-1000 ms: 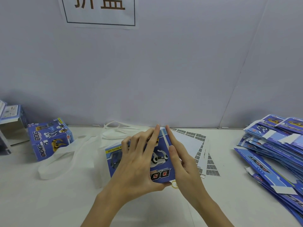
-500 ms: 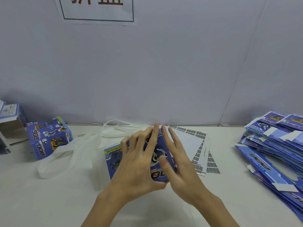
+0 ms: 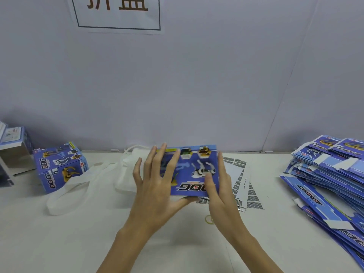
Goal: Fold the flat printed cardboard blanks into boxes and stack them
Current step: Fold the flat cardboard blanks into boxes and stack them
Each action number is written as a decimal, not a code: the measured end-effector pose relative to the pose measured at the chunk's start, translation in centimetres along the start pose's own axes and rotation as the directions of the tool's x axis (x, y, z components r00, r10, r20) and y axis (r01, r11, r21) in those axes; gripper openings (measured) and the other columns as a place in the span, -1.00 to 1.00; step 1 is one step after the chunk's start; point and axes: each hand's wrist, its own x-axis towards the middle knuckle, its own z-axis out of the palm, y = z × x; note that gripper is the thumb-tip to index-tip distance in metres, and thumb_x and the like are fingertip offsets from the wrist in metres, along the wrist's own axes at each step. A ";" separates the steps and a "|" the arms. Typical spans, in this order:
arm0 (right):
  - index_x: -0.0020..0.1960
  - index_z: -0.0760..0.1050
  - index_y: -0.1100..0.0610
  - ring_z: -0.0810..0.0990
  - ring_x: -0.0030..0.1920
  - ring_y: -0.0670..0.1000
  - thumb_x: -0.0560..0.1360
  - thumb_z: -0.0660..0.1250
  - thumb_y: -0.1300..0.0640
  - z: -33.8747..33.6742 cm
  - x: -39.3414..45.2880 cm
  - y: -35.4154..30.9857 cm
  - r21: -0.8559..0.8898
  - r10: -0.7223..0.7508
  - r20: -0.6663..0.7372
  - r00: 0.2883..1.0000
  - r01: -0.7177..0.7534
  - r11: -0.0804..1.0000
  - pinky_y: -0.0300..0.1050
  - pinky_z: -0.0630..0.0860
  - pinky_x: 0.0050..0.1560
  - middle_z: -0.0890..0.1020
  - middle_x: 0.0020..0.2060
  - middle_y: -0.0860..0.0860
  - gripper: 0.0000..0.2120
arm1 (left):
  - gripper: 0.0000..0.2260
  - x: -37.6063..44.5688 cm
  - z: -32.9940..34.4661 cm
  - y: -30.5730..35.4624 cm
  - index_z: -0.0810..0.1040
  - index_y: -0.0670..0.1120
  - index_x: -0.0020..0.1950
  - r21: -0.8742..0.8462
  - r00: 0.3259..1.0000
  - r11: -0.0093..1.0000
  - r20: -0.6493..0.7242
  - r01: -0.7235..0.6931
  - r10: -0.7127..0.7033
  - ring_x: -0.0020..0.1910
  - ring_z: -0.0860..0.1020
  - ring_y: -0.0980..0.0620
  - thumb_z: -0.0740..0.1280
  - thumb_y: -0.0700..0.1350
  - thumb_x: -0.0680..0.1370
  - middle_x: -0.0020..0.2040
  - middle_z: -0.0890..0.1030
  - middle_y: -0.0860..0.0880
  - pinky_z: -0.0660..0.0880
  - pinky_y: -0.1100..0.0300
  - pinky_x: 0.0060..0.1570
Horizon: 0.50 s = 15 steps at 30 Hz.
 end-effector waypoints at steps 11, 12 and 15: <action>0.53 0.21 -0.43 0.75 0.13 0.20 0.59 0.44 0.20 -0.9 0.8 0.4 0.452 0.316 0.075 0.946 -0.314 0.835 0.18 0.65 0.02 0.71 0.27 0.01 -0.24 | -0.03 0.0 1.7 1.5 0.11 0.17 0.62 -0.838 0.820 0.464 -0.035 0.287 -0.571 0.55 0.26 0.24 0.60 0.23 0.35 0.59 0.16 0.20 0.49 0.16 0.34; 0.50 0.25 -0.40 0.75 0.13 0.22 0.52 0.49 0.19 -0.5 0.5 0.7 0.449 0.332 0.125 0.935 -0.352 0.821 0.18 0.67 0.00 0.71 0.27 0.04 -0.23 | -0.05 0.1 1.6 1.4 0.10 0.24 0.62 -0.889 0.810 0.376 -0.012 0.260 -0.587 0.50 0.33 0.29 0.62 0.16 0.39 0.58 0.17 0.26 0.54 0.31 0.20; 0.44 0.34 -0.18 0.74 0.05 0.18 0.38 0.48 0.15 0.6 -0.1 1.2 0.442 0.390 0.199 0.899 -0.437 0.783 0.17 0.69 0.04 0.73 0.19 0.11 -0.30 | -0.16 0.1 1.2 0.2 0.18 0.31 0.56 -0.915 0.778 0.346 -0.060 0.207 -0.625 0.38 0.49 0.23 0.58 -0.05 0.45 0.53 0.28 0.33 0.59 0.39 -0.04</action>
